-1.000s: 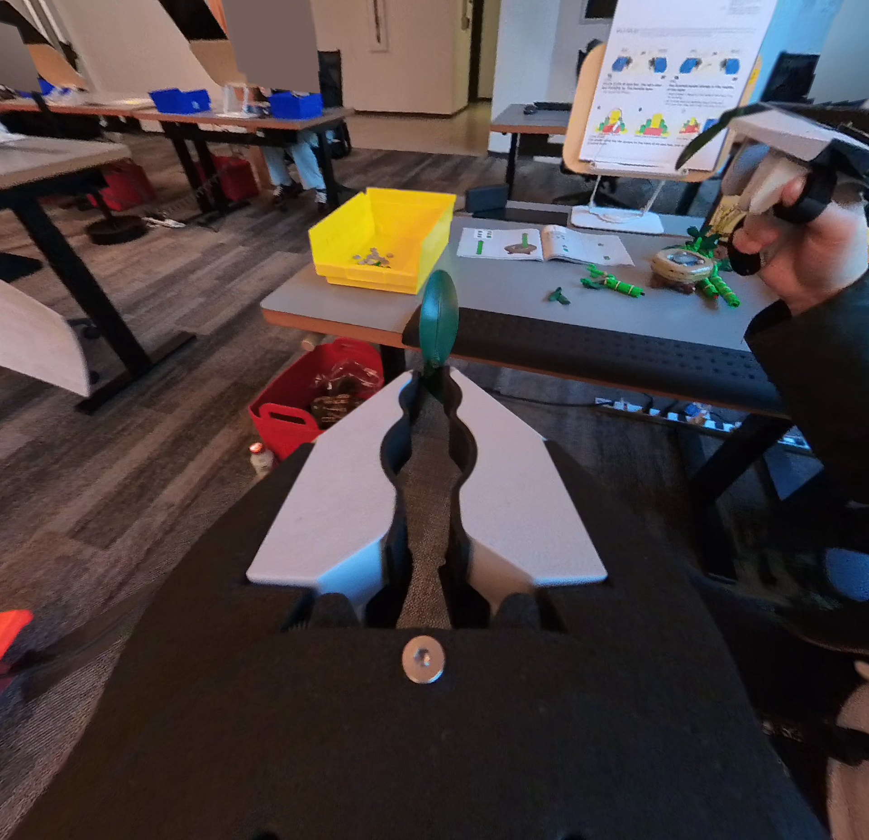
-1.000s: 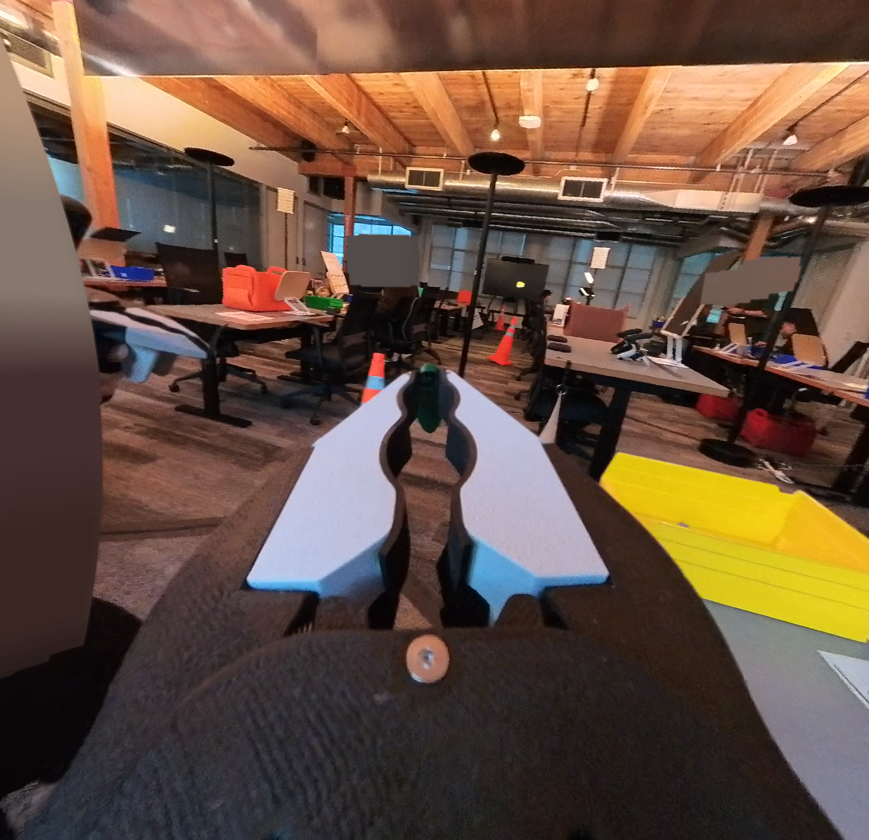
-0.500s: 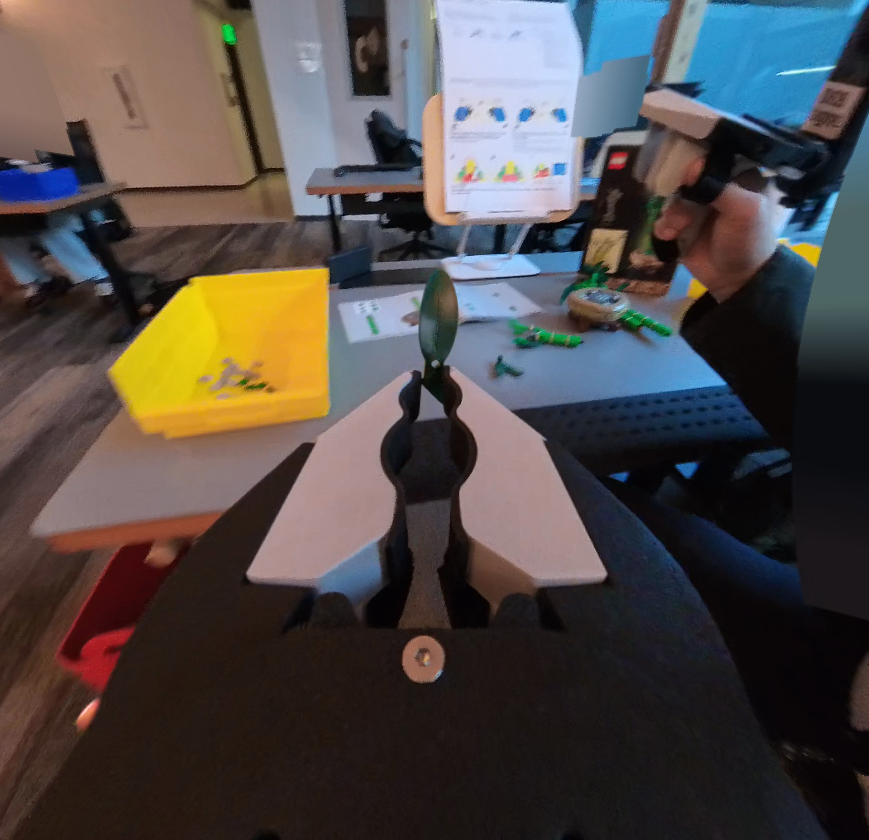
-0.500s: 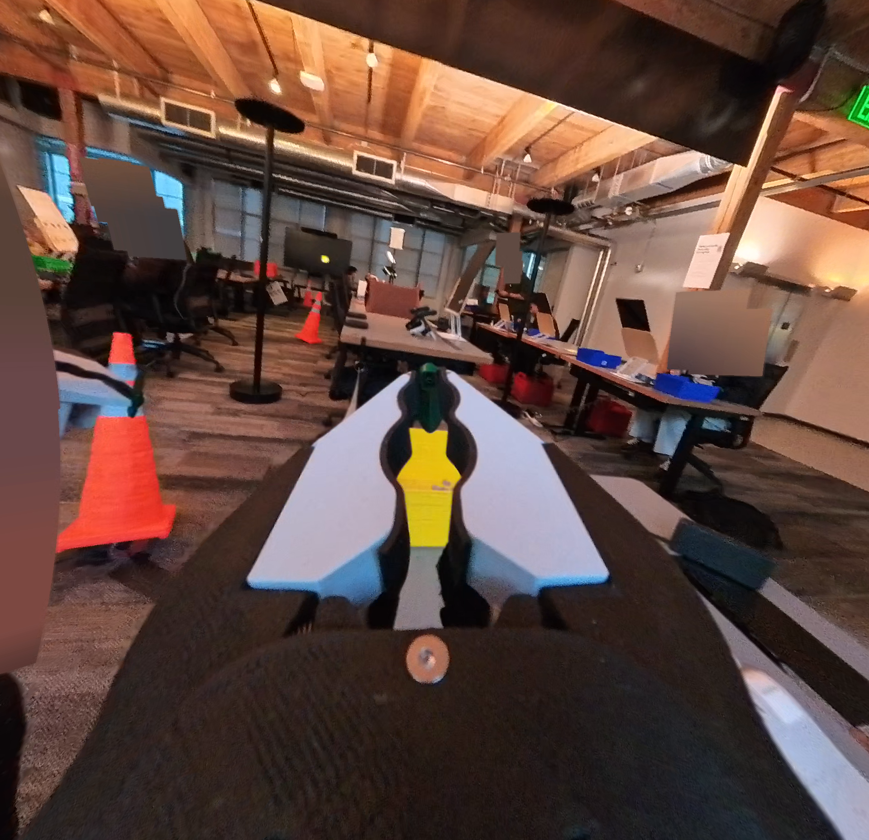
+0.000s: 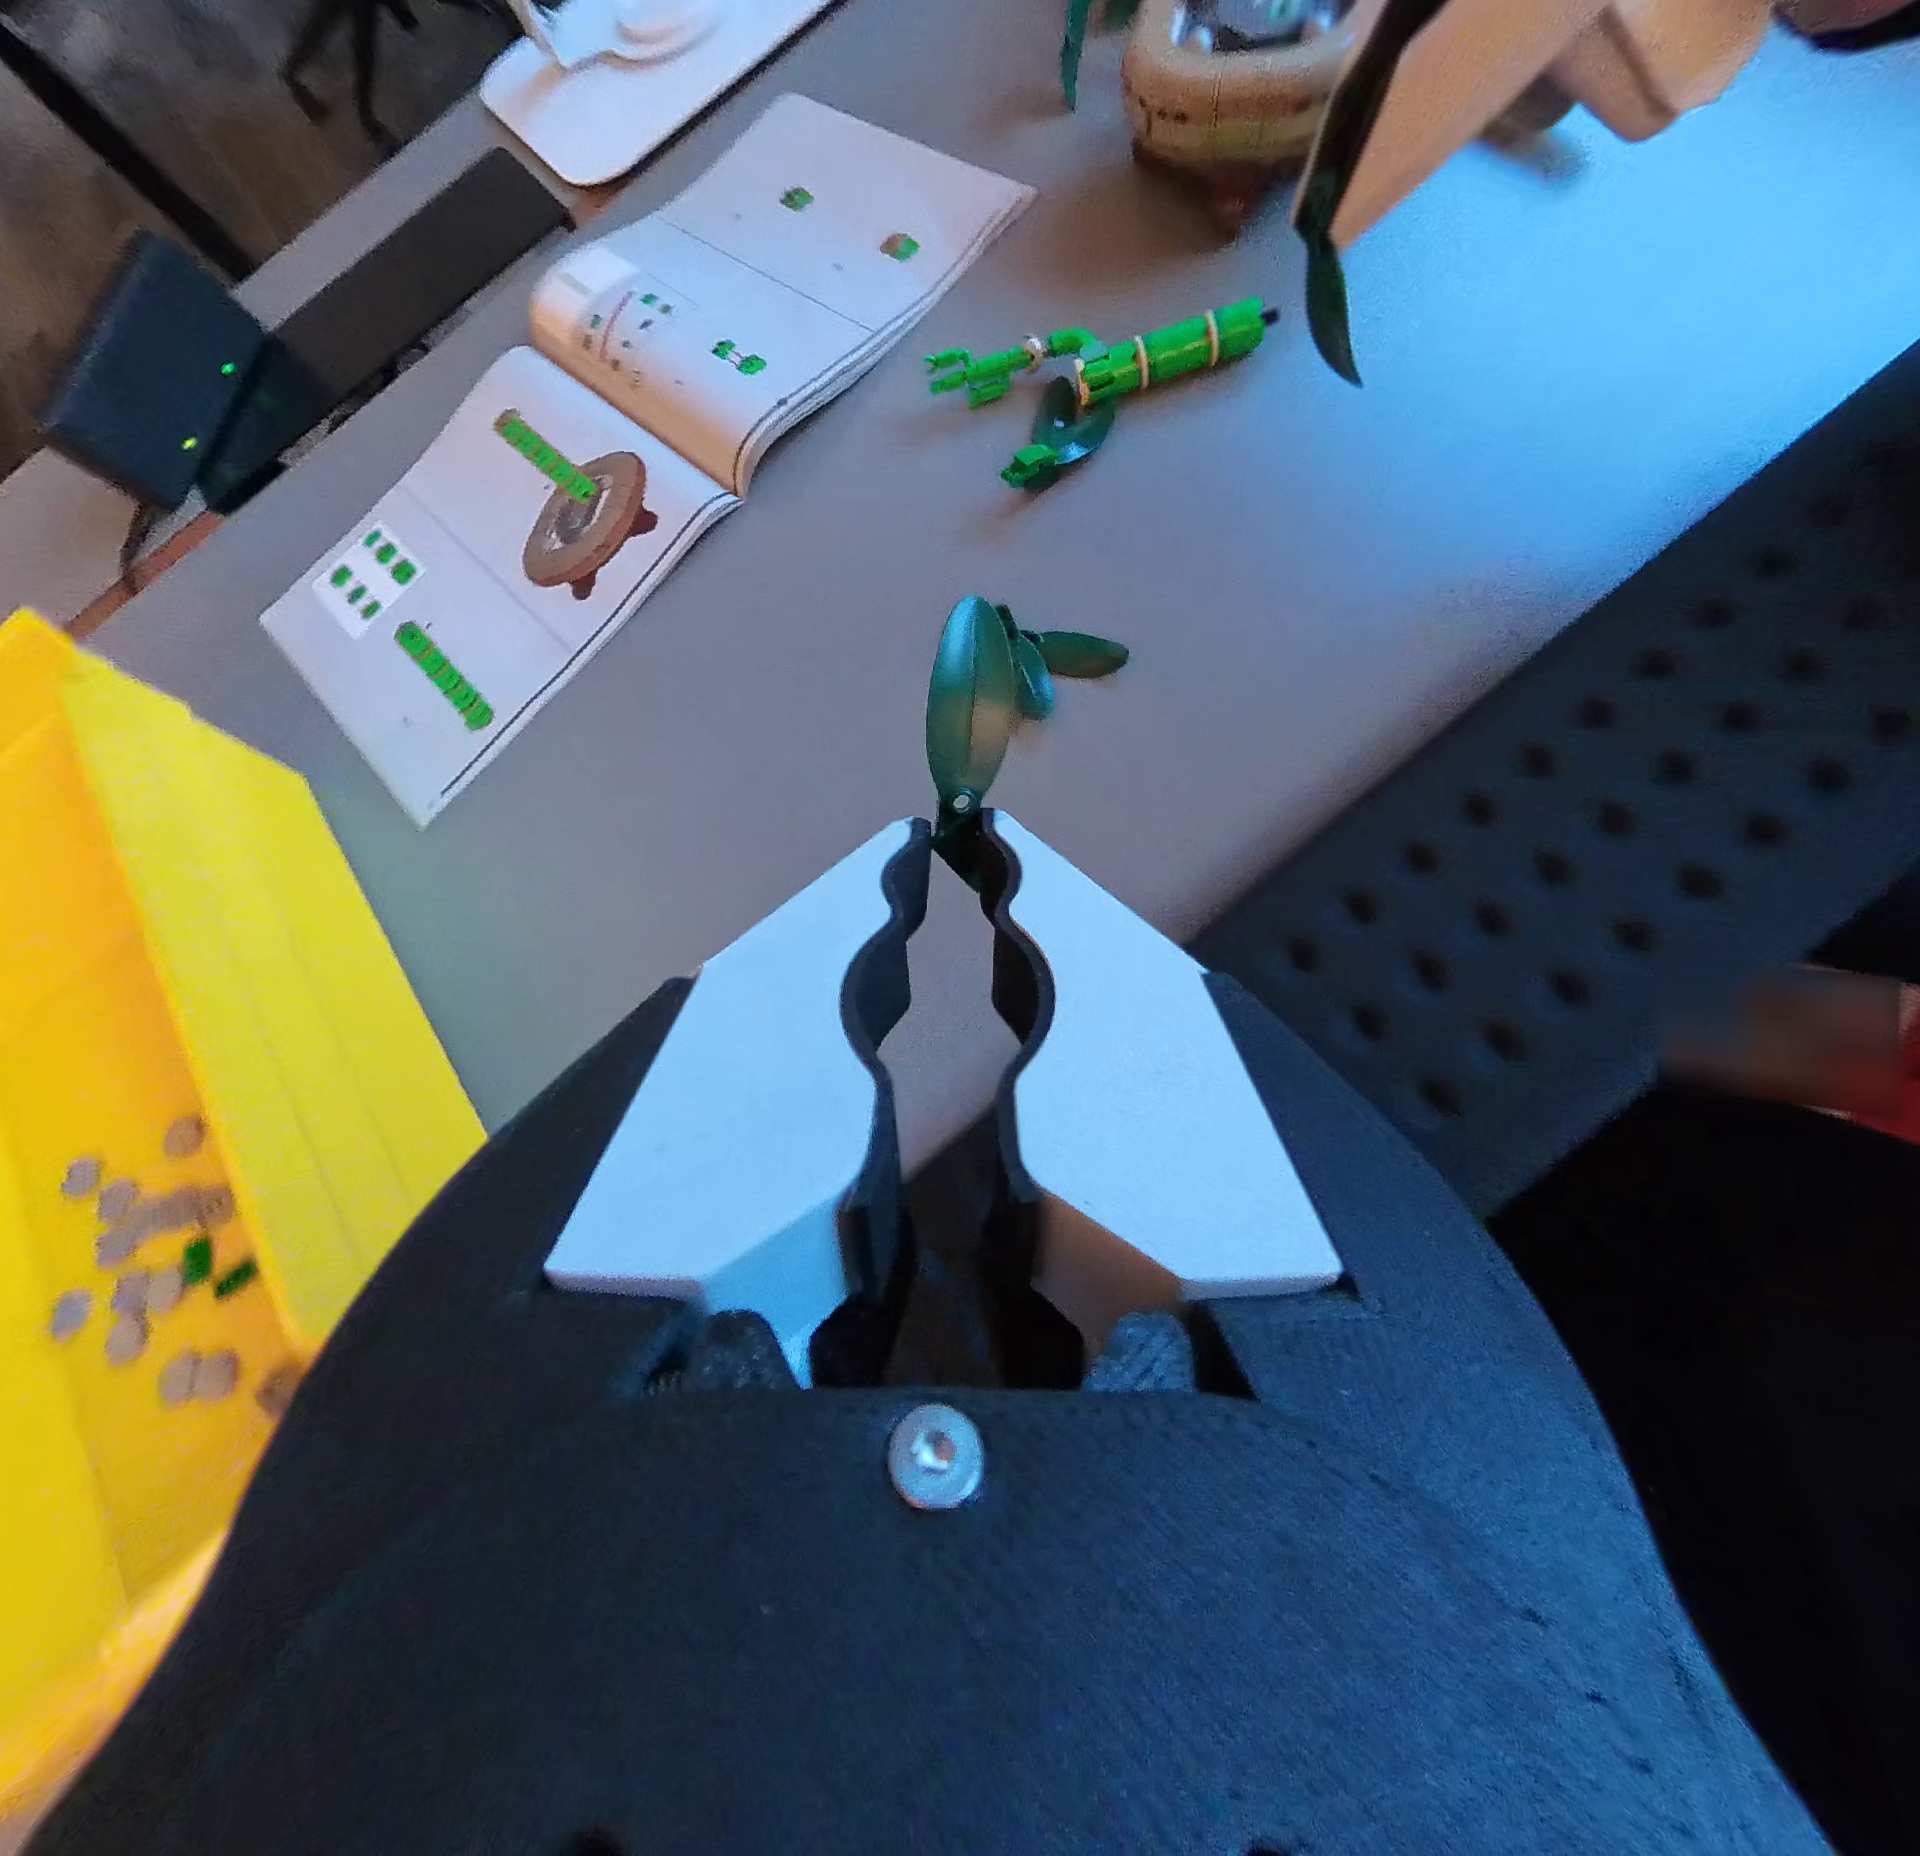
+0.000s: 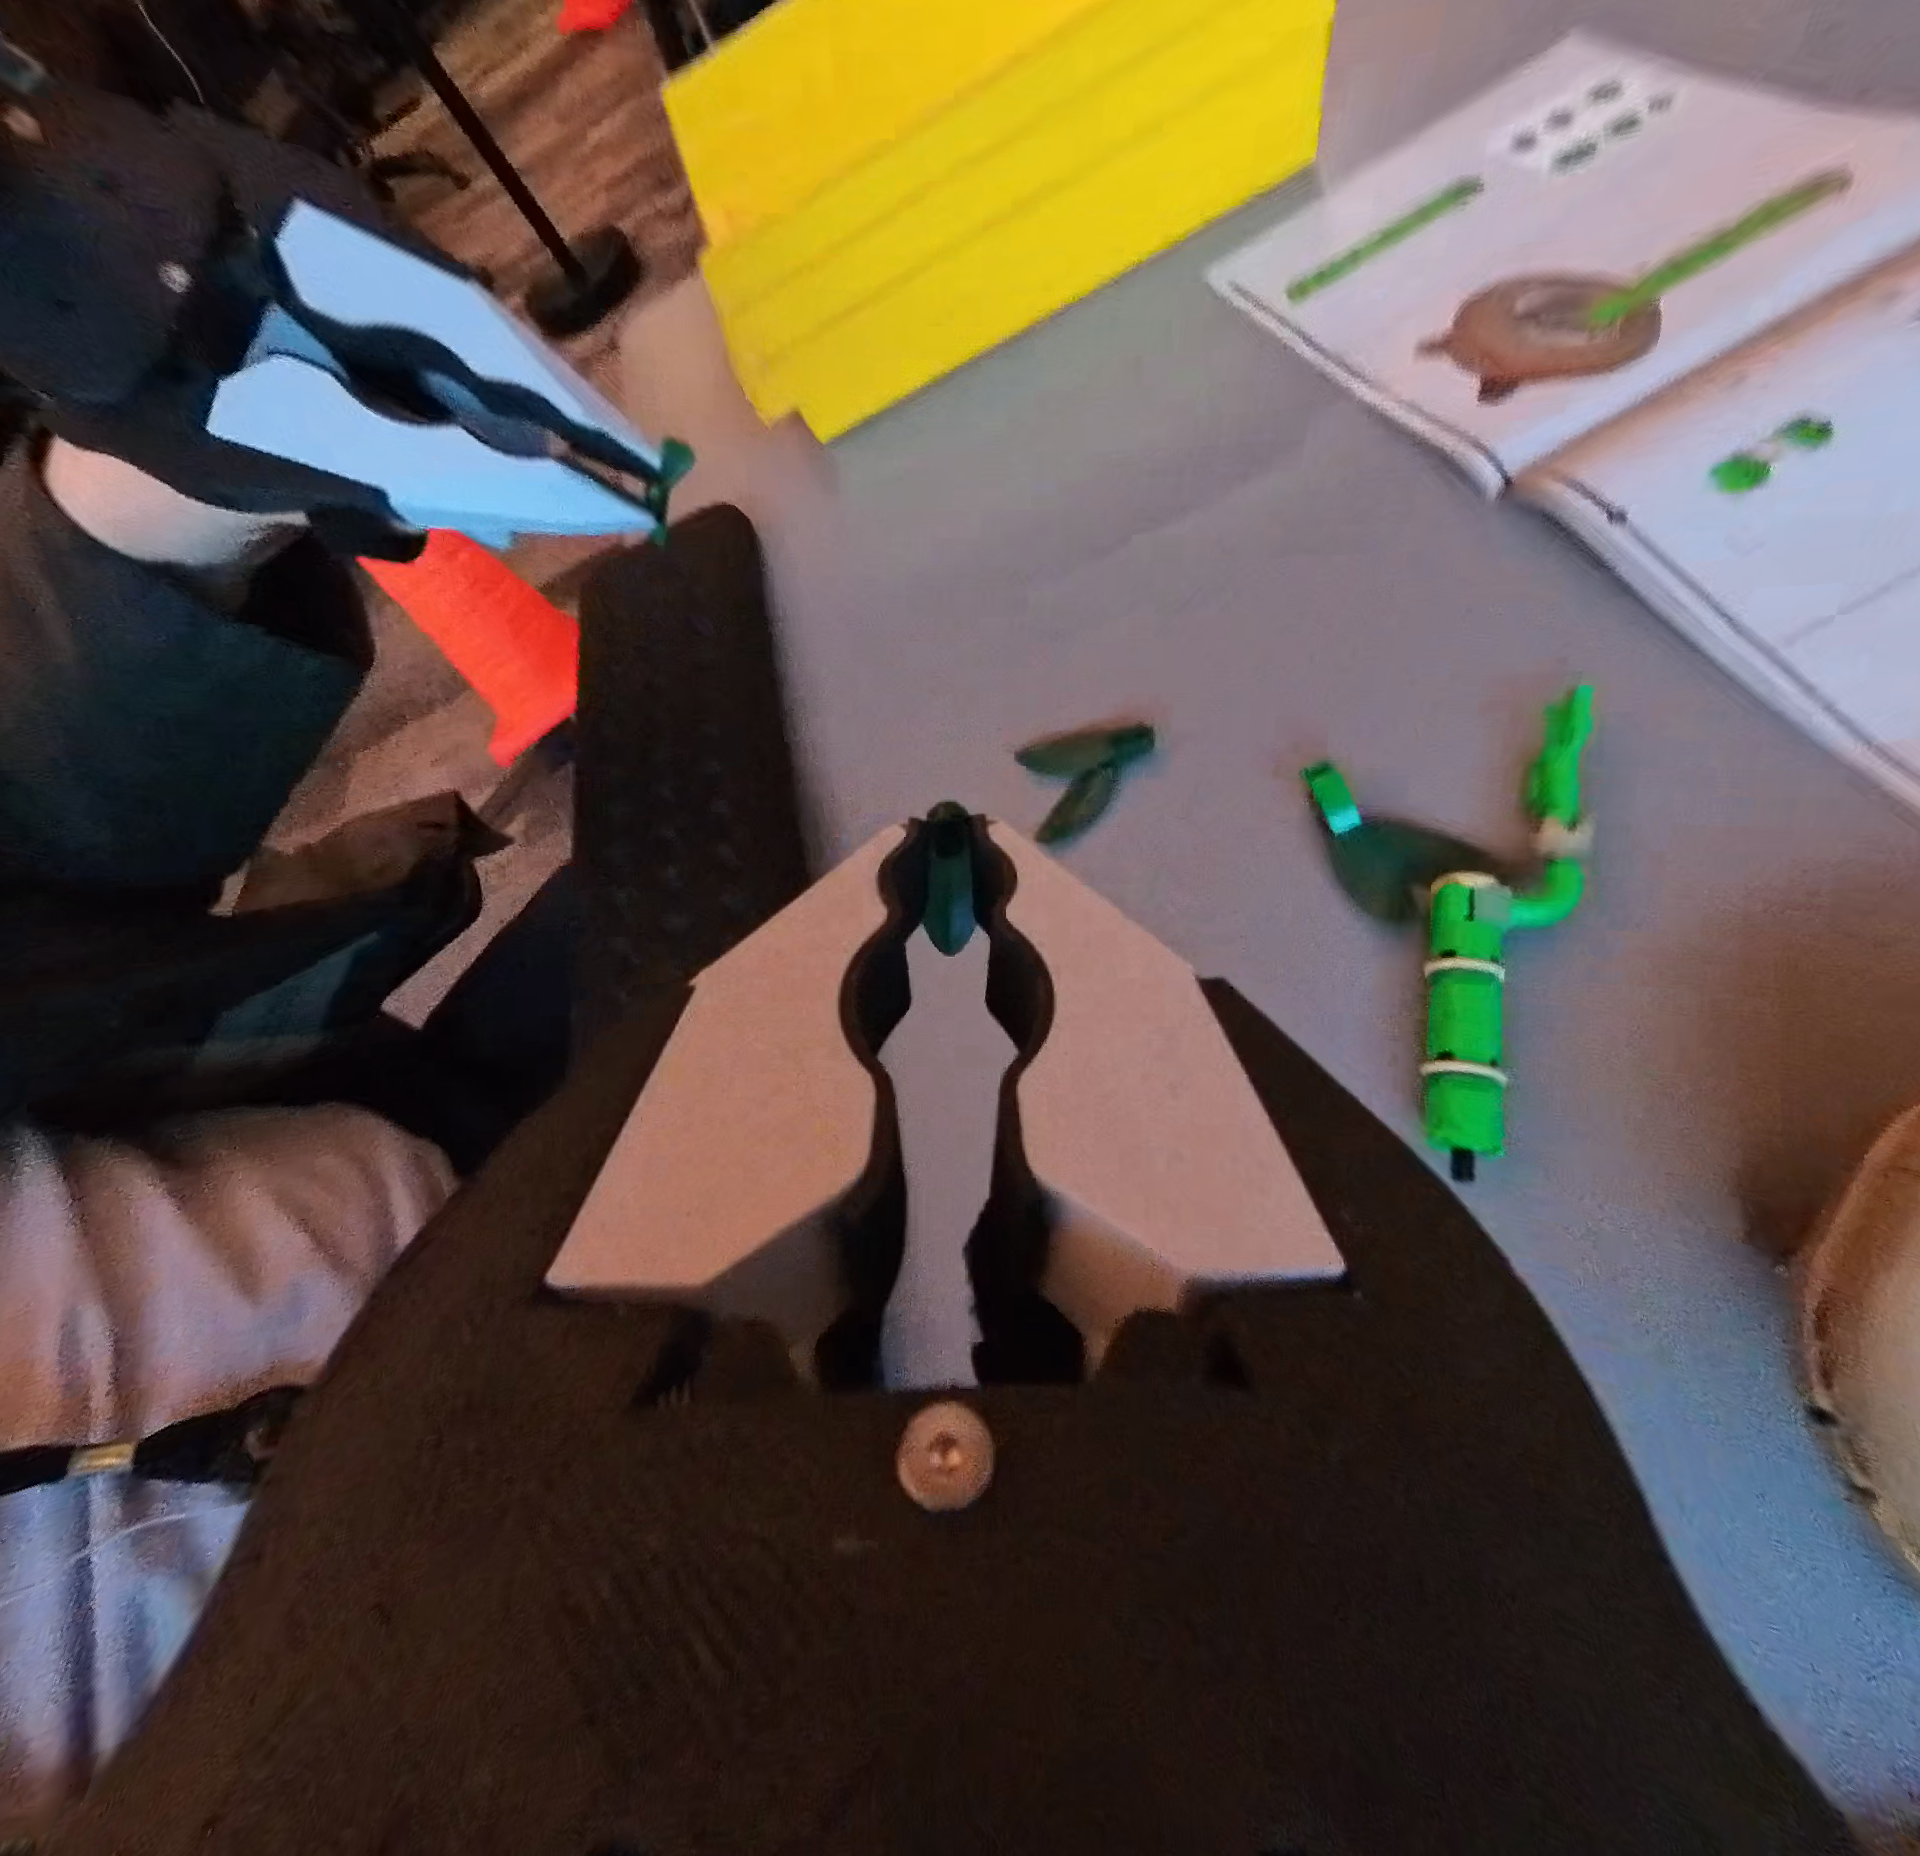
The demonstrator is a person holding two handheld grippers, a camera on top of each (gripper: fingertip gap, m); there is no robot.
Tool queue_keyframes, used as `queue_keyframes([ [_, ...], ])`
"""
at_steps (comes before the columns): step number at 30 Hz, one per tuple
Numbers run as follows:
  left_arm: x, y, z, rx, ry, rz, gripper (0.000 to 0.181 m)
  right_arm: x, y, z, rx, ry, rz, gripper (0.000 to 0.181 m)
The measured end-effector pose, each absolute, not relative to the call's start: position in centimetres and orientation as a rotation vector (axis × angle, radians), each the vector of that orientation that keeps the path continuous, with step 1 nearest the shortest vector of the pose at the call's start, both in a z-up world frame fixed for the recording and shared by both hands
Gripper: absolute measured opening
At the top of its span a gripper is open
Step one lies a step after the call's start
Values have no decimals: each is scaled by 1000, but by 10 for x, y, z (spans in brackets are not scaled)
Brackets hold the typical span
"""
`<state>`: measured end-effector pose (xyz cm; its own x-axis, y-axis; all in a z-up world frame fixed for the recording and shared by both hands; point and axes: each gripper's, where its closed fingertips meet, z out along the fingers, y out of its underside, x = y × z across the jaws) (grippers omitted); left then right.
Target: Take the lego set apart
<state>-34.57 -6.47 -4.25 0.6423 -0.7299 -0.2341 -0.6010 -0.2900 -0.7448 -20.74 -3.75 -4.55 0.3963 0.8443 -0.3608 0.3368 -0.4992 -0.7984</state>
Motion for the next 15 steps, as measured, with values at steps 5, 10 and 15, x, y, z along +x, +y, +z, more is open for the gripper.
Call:
queue_keyframes([
  [5, -340, -12, -71, -2019, 1200, -80, 7, -227, -20, -97, -2271, -1079, 953, 6],
  [10, -337, 6, -90, -2004, 1279, -19, 7, -238, -15, -129, -2421, -1140, 928, 6],
  [15, -325, 10, -91, -1987, 1257, -169, 7, -236, 0, -139, -2342, -1162, 923, 32],
])
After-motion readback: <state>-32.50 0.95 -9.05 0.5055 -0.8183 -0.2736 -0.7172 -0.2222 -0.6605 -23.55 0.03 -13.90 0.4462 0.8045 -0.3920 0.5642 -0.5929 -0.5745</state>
